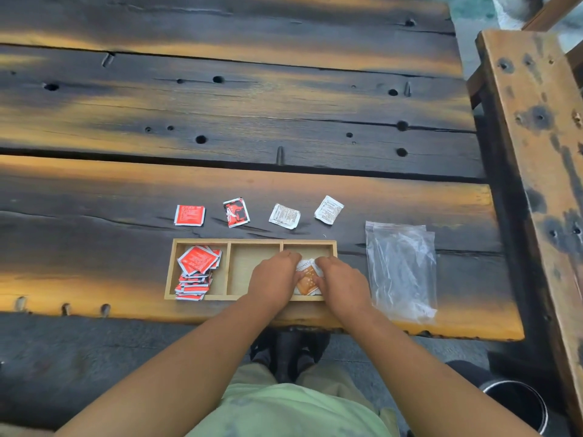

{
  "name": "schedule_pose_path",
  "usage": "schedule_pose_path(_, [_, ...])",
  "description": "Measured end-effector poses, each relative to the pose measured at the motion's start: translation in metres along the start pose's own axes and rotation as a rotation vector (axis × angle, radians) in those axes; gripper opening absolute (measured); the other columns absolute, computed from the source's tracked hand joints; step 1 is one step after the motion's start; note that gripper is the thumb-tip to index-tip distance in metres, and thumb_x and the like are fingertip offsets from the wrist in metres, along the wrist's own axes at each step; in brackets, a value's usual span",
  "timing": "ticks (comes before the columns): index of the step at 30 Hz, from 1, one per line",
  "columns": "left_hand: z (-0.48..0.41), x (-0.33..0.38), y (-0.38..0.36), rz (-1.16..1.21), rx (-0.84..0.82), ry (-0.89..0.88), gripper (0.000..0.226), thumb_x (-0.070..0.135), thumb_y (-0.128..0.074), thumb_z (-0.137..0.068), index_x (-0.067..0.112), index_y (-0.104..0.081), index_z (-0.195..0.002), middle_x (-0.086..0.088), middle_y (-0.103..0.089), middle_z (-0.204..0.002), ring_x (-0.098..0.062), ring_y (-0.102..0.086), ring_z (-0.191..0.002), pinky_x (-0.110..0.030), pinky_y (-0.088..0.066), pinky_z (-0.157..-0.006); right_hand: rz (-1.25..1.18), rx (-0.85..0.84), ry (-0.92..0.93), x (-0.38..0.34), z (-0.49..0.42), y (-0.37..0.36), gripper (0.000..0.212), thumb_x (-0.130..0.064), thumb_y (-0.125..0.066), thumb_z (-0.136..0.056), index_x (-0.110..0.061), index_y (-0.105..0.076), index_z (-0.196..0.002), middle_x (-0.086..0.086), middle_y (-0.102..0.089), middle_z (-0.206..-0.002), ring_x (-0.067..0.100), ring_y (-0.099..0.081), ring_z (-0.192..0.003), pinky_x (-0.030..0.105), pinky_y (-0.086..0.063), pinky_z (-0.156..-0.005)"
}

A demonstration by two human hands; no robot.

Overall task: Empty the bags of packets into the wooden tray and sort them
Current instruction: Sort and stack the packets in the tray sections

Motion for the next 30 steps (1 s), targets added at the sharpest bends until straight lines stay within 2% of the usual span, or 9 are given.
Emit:
schedule_pose_path(4, [0.004,-0.004,0.003,0.175,-0.034,0.073,0.043,0.028,-0.065,-0.091,0.025,-0.055,-0.133,0.002,-0.064,-0.129,-0.023,-0.06,-0.116,-0.034,-0.048,-0.093,-0.08,-0.024,0.003,0.0,0.002,0.004,0.03,-0.028,-0.057,-0.097,-0.021,-0.055,-0.126,0.0,-0.065,-0.122,0.026,-0.064,-0.103,0.039,-0.052,-0.08])
schedule_pose_path(9, [0.024,-0.01,0.019,0.266,-0.007,0.092,0.037,0.018,-0.062,-0.092,0.021,-0.061,-0.129,-0.001,-0.066,-0.124,-0.023,-0.061,-0.107,-0.027,-0.042,-0.089,-0.182,0.018,-0.006,-0.008,0.009,0.02,0.038,-0.025,-0.06,-0.094,-0.022,-0.055,-0.132,-0.002,-0.06,-0.133,0.026,-0.061,-0.114,0.04,-0.051,-0.09])
schedule_pose_path(11, [0.031,-0.017,0.029,0.293,0.002,0.092,0.036,0.018,-0.061,-0.093,0.021,-0.062,-0.128,0.002,-0.066,-0.127,-0.022,-0.062,-0.106,-0.028,-0.045,-0.091,-0.231,-0.009,-0.009,-0.017,0.009,0.022,0.034,-0.025,-0.058,-0.093,-0.024,-0.058,-0.127,-0.002,-0.064,-0.129,0.025,-0.062,-0.112,0.039,-0.051,-0.09])
schedule_pose_path(14, [0.04,-0.037,0.047,0.273,0.026,0.061,0.035,0.024,-0.061,-0.094,0.022,-0.061,-0.129,0.008,-0.063,-0.129,-0.015,-0.063,-0.105,-0.025,-0.044,-0.09,-0.281,-0.069,0.012,-0.041,0.009,0.017,0.03,-0.029,-0.06,-0.09,-0.025,-0.061,-0.12,-0.004,-0.066,-0.121,0.021,-0.062,-0.108,0.032,-0.049,-0.087])
schedule_pose_path(18, [0.048,-0.077,0.067,0.218,0.047,0.011,0.033,0.03,-0.062,-0.094,0.021,-0.063,-0.126,0.005,-0.067,-0.121,-0.013,-0.062,-0.105,-0.026,-0.045,-0.09,-0.224,-0.084,0.082,-0.086,0.006,0.011,0.036,-0.038,-0.062,-0.091,-0.029,-0.059,-0.126,-0.013,-0.065,-0.123,0.013,-0.06,-0.113,0.024,-0.035,-0.079])
schedule_pose_path(22, [0.054,-0.121,0.086,0.177,0.057,-0.044,0.026,0.028,-0.062,-0.093,0.02,-0.067,-0.117,0.004,-0.069,-0.116,-0.018,-0.061,-0.108,-0.031,-0.048,-0.092,-0.295,-0.092,0.093,-0.134,0.001,-0.002,0.036,-0.033,-0.064,-0.091,-0.025,-0.061,-0.126,-0.007,-0.065,-0.125,0.015,-0.062,-0.105,0.027,-0.044,-0.086])
schedule_pose_path(25, [0.057,-0.152,0.103,0.21,0.082,-0.057,0.025,0.029,-0.063,-0.092,0.02,-0.068,-0.115,0.002,-0.07,-0.114,-0.019,-0.062,-0.106,-0.034,-0.049,-0.089,-0.288,-0.064,0.104,-0.166,-0.004,-0.013,0.04,-0.03,-0.065,-0.091,-0.025,-0.059,-0.13,-0.007,-0.062,-0.13,0.017,-0.063,-0.106,0.028,-0.044,-0.092])
schedule_pose_path(27, [0.059,-0.17,0.108,0.215,0.064,-0.073,0.029,0.028,-0.065,-0.091,0.019,-0.067,-0.118,-0.001,-0.068,-0.116,-0.021,-0.062,-0.106,-0.031,-0.048,-0.089,-0.271,-0.056,0.139,-0.185,-0.007,-0.02,0.047,-0.031,-0.066,-0.089,-0.028,-0.055,-0.134,-0.007,-0.058,-0.133,0.017,-0.062,-0.106,0.028,-0.044,-0.092])
schedule_pose_path(30, [0.063,-0.186,0.103,0.173,-0.022,-0.151,0.043,0.023,-0.071,-0.086,0.015,-0.061,-0.127,-0.005,-0.059,-0.126,-0.023,-0.055,-0.118,-0.029,-0.04,-0.098,-0.202,-0.079,0.192,-0.205,-0.011,-0.034,0.061,-0.037,-0.069,-0.085,-0.029,-0.046,-0.141,-0.008,-0.049,-0.141,0.016,-0.057,-0.117,0.032,-0.045,-0.095])
Point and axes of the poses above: each hand's wrist, its own z-axis away from the middle knuckle, its own y-axis out of the back of the hand, x = y × z, the point moved 7 cm from there along -z, towards the middle knuckle
